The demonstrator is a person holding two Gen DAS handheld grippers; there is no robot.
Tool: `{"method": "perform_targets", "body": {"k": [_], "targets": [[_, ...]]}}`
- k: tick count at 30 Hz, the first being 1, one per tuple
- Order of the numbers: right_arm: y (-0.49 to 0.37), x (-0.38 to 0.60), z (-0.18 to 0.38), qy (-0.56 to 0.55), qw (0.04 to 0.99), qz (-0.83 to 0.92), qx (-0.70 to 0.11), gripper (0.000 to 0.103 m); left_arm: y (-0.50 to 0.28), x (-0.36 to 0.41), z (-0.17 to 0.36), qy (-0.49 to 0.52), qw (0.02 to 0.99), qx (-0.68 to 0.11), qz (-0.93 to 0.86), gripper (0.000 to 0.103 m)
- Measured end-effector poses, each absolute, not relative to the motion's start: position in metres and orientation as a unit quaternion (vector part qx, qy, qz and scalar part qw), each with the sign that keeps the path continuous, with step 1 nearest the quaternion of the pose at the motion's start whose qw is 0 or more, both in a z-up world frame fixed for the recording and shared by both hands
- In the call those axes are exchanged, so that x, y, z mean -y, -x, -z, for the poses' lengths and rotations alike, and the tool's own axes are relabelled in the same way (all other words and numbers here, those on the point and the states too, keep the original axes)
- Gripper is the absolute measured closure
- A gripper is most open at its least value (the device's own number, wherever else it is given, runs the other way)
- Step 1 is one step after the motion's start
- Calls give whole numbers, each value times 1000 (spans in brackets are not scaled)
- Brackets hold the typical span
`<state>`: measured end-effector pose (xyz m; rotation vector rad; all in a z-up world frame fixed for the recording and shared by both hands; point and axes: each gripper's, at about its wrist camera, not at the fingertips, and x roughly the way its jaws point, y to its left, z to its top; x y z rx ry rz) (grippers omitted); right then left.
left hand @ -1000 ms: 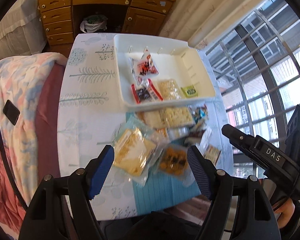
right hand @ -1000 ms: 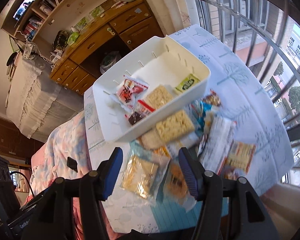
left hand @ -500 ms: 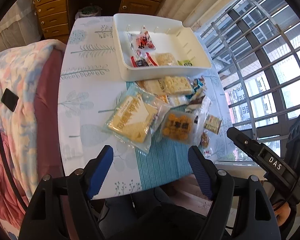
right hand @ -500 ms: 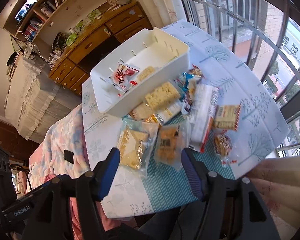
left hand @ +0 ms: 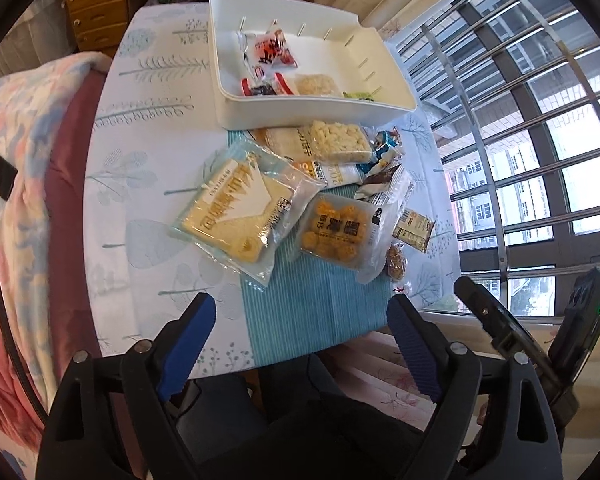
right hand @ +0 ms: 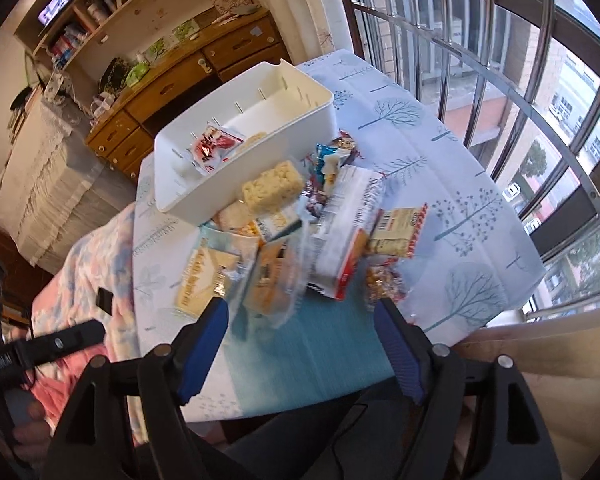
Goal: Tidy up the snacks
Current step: 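Withdraw both tools from the tray and move toward remaining snacks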
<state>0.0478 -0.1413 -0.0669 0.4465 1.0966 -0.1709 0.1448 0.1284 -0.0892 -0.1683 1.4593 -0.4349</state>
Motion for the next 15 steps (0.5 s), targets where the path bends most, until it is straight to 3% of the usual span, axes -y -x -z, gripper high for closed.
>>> {"method": "perform_targets", "body": {"k": [15], "targets": [[-69,192,102,-86,816,9,-571,18,-160,-80,141,192,659,-717,119,11]]}}
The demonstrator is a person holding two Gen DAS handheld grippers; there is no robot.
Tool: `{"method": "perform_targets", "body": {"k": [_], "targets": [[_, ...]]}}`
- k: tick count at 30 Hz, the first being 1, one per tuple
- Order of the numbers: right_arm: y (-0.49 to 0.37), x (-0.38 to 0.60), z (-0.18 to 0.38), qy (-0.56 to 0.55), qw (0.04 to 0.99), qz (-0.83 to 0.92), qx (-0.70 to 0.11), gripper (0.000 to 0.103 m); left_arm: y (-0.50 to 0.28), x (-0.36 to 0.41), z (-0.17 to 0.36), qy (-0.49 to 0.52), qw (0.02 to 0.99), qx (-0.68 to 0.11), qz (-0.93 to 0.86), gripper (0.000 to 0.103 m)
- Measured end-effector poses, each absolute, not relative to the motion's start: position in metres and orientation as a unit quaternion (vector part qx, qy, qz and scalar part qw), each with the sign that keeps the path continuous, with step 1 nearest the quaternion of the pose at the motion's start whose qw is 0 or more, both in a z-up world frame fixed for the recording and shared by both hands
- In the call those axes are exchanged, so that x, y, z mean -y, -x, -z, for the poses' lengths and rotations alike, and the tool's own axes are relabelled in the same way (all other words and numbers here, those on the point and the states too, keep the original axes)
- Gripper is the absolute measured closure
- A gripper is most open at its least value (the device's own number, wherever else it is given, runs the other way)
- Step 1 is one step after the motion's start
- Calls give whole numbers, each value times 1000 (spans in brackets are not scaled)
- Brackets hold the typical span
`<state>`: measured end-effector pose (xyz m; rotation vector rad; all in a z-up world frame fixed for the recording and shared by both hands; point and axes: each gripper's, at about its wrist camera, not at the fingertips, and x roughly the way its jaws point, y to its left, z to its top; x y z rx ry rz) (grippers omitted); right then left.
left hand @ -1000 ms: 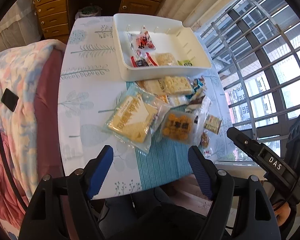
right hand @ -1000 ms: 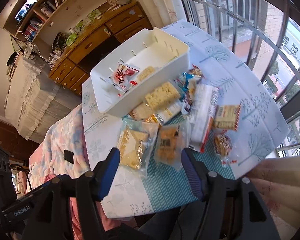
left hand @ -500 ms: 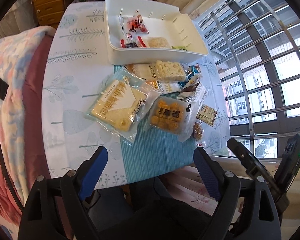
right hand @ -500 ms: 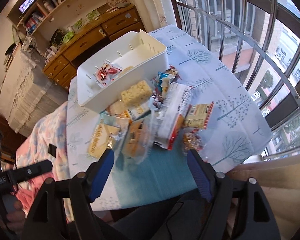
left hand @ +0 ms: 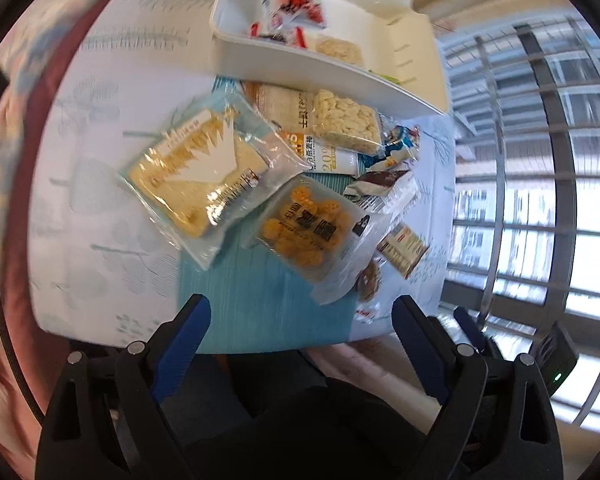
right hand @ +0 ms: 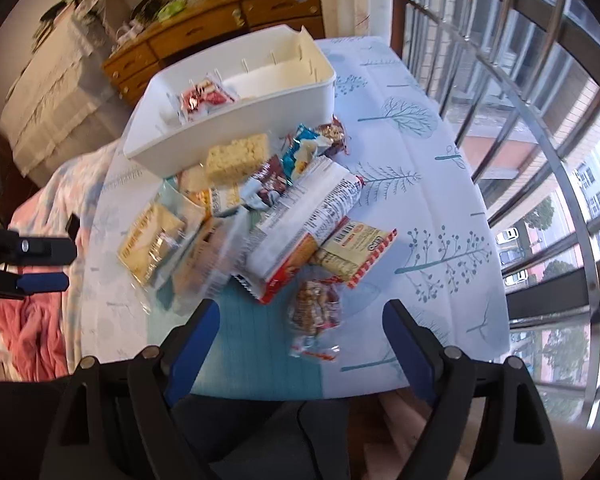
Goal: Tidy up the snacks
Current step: 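Withdraw both tools from the tray and move toward remaining snacks, then grasp the orange puff pack with the left gripper while the right grasps the UFO cracker pack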
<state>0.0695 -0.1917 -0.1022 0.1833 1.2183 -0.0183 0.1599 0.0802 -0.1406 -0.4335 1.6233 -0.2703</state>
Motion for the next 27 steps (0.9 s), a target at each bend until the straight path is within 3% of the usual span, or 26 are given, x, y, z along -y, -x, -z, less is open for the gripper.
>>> {"method": "perform_targets", "body": {"k": [14,27], "targets": [[-107,230,141,45,784,-91,-612,18,-156,-60,216,375,579,-724,-12,9],[-120,236,176,151,768,-157,-602,18,-166,-44,272,456,524,-713,-94,9]]}}
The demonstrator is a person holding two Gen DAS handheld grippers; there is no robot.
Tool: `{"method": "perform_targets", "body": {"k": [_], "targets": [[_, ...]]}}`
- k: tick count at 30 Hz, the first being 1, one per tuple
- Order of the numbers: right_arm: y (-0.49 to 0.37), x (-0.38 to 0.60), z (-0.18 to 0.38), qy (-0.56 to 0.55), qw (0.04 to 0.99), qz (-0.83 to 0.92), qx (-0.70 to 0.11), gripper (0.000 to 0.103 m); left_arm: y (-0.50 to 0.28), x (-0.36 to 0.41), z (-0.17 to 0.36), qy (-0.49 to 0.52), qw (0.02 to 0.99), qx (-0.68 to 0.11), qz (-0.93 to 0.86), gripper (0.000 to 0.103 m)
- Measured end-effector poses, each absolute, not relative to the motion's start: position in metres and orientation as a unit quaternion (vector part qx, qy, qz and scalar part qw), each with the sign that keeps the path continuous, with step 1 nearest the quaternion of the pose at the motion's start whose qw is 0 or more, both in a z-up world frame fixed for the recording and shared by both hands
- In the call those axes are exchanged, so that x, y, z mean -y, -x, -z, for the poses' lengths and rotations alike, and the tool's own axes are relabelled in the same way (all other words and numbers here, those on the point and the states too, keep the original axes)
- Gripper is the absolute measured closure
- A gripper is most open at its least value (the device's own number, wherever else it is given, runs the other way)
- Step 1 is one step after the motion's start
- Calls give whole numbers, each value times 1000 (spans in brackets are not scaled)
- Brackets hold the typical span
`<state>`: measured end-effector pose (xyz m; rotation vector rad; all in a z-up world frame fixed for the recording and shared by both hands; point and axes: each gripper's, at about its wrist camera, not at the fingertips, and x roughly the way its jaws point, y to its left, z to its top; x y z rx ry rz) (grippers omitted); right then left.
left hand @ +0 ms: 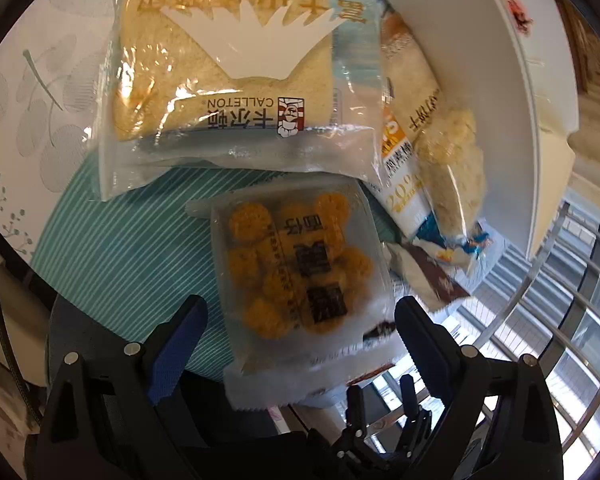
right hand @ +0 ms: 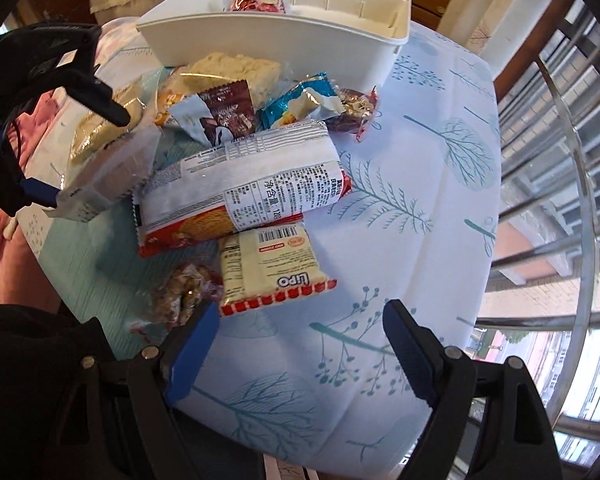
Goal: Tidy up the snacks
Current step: 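Grasp the orange puff pack with the left gripper while the right grasps the UFO cracker pack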
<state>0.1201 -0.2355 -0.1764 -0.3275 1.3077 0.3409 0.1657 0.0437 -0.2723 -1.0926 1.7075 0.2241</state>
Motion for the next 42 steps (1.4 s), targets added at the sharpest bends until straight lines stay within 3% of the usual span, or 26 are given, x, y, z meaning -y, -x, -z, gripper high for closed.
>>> {"method": "perform_targets", "body": {"k": [11,15,25,42], "targets": [[-138,228,199,149,748,-208,-612,18,-177,-34,298,486,488,-712,-138,9],[-144,223,207,146,739,-224,-619,19,-179,-28,303,500,478,-708,-141,18],[-156,209,226,156,704,-244,-648,42,-182,-32,306,502,466,-713,-151,23],[-185,232,221,89,682,-208,-695,53,-159,-33,280,484,448,-740,-129,27]]}}
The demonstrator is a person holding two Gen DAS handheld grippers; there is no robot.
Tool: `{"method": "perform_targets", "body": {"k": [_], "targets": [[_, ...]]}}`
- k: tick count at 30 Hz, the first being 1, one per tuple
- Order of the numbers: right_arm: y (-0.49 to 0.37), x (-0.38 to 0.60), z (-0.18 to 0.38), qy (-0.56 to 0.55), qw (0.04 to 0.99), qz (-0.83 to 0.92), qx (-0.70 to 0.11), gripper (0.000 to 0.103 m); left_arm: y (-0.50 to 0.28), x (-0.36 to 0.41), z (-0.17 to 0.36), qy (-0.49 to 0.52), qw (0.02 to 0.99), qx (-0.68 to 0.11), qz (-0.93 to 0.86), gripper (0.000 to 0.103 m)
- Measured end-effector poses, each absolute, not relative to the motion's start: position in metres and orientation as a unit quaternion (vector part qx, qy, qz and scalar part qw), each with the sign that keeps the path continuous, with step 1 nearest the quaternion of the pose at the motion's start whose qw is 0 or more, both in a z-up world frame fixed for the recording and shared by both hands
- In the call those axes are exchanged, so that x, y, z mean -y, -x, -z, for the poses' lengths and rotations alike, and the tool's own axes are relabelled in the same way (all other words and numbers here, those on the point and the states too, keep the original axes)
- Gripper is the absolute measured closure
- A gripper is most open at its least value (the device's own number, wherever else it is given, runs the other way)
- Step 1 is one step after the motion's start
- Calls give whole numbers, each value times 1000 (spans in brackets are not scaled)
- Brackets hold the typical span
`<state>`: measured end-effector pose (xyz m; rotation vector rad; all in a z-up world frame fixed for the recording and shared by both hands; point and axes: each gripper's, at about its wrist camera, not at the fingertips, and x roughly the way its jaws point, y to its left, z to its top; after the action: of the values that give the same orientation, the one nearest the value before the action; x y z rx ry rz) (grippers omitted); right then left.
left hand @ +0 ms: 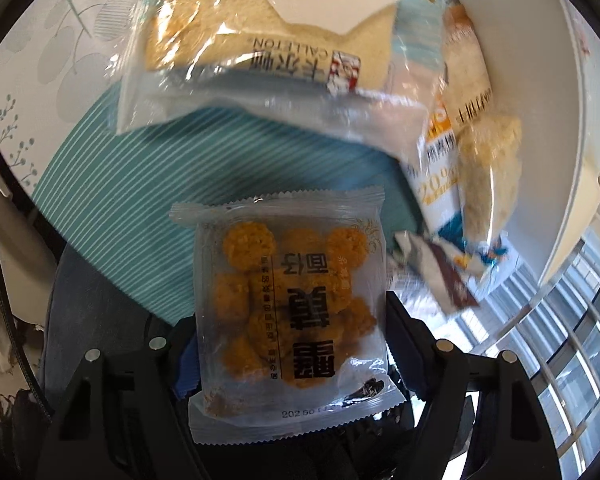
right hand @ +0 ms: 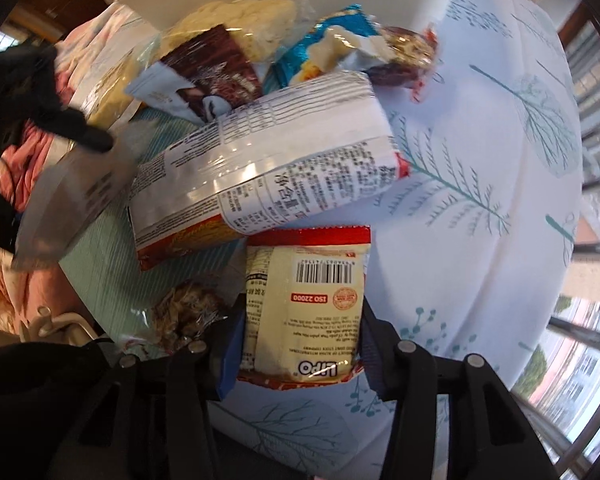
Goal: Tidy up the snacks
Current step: 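Grasp the orange puff pack with the left gripper while the right grasps the UFO cracker pack, then carry both packs over the white tray and open both grippers inside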
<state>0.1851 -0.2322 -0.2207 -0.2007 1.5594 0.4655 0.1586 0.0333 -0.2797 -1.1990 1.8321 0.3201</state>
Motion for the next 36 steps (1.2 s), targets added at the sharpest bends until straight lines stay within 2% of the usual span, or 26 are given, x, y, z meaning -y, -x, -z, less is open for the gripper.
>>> {"method": "perform_targets", "body": {"k": [8,16,27,36], "targets": [[-187,261,205,14,675,-159,-721,53,-157,-17,238,421,473,-768,-93,27],[-186,292,168,-50,698,-124,-703,53,-170,-8,185,337,528,-778,-43,27],[-185,280,124,-88,732,-114,-666,53,-210,5,111,224,630,-744,16,27],[-221,245,87,-106,761,-113,-630,53,-260,2,77,171,682,-709,59,27]]}}
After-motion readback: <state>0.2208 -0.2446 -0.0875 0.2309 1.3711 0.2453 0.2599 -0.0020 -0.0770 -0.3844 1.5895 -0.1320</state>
